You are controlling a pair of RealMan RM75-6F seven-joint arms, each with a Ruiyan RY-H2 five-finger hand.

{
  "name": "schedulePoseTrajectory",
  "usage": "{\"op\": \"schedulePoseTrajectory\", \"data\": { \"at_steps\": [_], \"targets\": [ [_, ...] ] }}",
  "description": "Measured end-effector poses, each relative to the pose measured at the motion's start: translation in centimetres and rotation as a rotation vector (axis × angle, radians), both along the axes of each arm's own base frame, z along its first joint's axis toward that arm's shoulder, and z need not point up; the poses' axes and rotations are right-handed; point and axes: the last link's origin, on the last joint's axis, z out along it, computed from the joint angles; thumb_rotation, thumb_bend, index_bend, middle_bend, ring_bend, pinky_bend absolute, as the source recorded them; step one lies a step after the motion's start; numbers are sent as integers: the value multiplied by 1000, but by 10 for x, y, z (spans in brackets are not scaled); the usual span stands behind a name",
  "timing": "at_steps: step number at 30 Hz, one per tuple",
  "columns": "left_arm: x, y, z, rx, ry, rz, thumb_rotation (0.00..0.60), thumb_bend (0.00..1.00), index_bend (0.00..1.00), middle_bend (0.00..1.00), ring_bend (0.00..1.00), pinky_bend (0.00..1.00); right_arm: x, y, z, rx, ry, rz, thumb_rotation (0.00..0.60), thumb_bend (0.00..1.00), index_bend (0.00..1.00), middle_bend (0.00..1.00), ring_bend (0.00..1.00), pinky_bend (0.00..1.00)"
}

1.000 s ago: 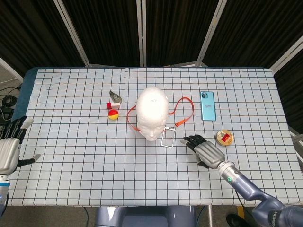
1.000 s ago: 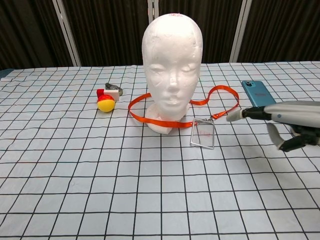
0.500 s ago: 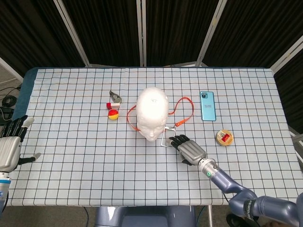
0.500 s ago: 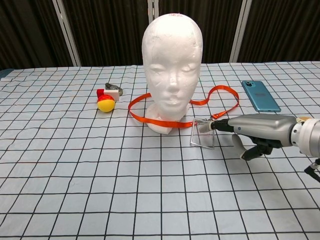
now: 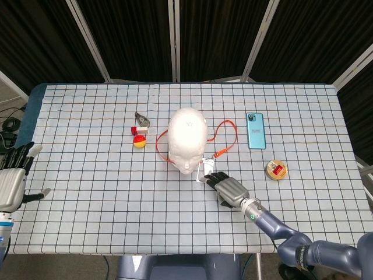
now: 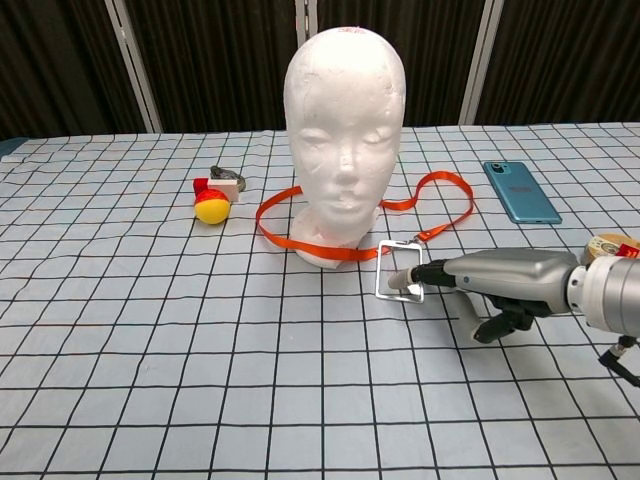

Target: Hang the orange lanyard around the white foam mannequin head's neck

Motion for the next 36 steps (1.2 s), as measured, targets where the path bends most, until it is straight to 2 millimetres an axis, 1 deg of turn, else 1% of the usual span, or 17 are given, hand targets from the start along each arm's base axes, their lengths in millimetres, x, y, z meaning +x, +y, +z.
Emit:
{"op": "schedulePoseTrajectory", "data": {
  "at_steps": [10, 25, 36],
  "targets": [
    [0, 0, -2, 1, -3, -5, 600, 0, 0, 0, 0, 0, 5, 11, 1, 48, -4, 20, 600, 1000, 69, 115, 85, 107],
    [0, 1, -3, -8, -4, -5, 600, 0, 0, 0, 0, 0, 9, 42, 10, 180, 21, 59, 600, 1000, 94, 136, 100, 148],
    [0, 1, -4, -12, -3, -7, 600, 0, 0, 0, 0, 0, 10, 66, 19, 269, 53, 94, 600, 1000, 103, 144, 100, 149]
  ]
}}
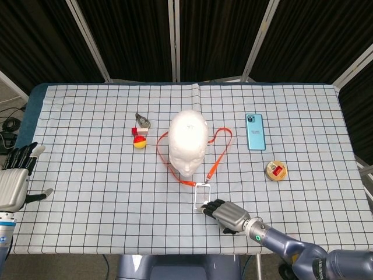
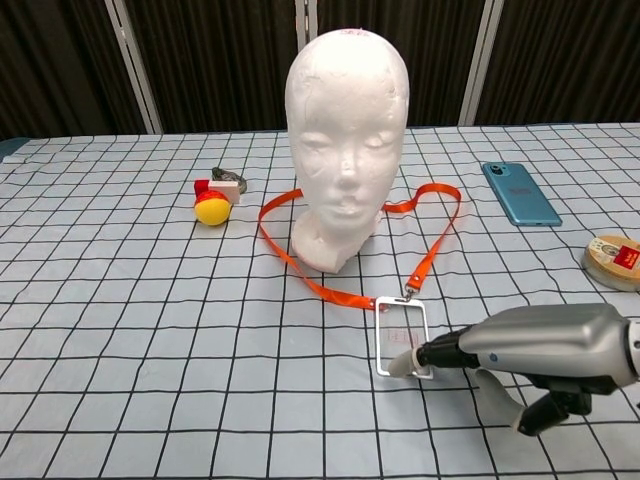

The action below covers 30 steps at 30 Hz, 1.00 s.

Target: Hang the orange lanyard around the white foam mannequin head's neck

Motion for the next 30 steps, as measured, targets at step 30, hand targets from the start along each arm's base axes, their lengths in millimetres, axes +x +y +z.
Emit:
{"op": "schedulePoseTrajectory", "data": {
  "at_steps": [30],
  "targets": [
    [1, -3, -6, -12, 15, 0, 600, 0, 0, 0, 0, 0, 1, 50, 48, -34, 15, 323, 600, 1000, 104, 144, 100, 150]
  ]
}}
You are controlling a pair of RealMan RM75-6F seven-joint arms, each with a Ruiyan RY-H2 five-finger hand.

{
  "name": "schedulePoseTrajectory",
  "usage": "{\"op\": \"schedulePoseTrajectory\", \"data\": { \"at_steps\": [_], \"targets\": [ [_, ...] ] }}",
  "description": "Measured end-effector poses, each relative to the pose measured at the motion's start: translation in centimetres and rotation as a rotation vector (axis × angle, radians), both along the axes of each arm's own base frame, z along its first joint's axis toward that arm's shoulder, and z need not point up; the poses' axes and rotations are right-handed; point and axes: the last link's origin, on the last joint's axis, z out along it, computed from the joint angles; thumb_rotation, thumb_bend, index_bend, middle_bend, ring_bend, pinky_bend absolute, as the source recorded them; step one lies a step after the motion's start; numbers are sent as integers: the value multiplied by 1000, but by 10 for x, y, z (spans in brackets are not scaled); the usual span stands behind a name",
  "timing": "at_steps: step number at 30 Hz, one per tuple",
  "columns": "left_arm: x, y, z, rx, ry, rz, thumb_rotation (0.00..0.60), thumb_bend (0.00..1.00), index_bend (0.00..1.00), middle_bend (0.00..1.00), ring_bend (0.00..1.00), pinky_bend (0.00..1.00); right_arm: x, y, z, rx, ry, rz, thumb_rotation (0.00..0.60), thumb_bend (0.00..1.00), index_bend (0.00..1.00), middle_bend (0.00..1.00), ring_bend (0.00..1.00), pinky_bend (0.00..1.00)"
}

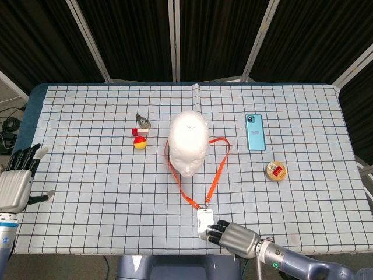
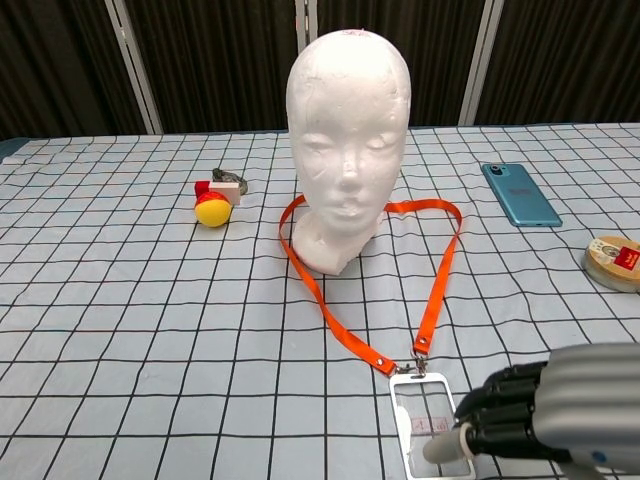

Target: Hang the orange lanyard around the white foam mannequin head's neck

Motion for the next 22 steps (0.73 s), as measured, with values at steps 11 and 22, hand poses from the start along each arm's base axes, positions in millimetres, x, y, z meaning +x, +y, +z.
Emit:
{"op": "schedulePoseTrajectory", "data": {
  "at_steps": [11, 22],
  "targets": [
    [-2, -10, 0, 5, 5, -11, 600, 0, 0, 0, 0, 0, -40, -24, 75, -461, -112, 100, 600, 523, 71, 110, 93, 82],
    [-13, -25, -3, 6, 14, -33, 600, 0, 0, 0, 0, 0, -116, -12, 146, -911, -217, -186, 600, 0, 0, 0, 0, 0]
  ]
}}
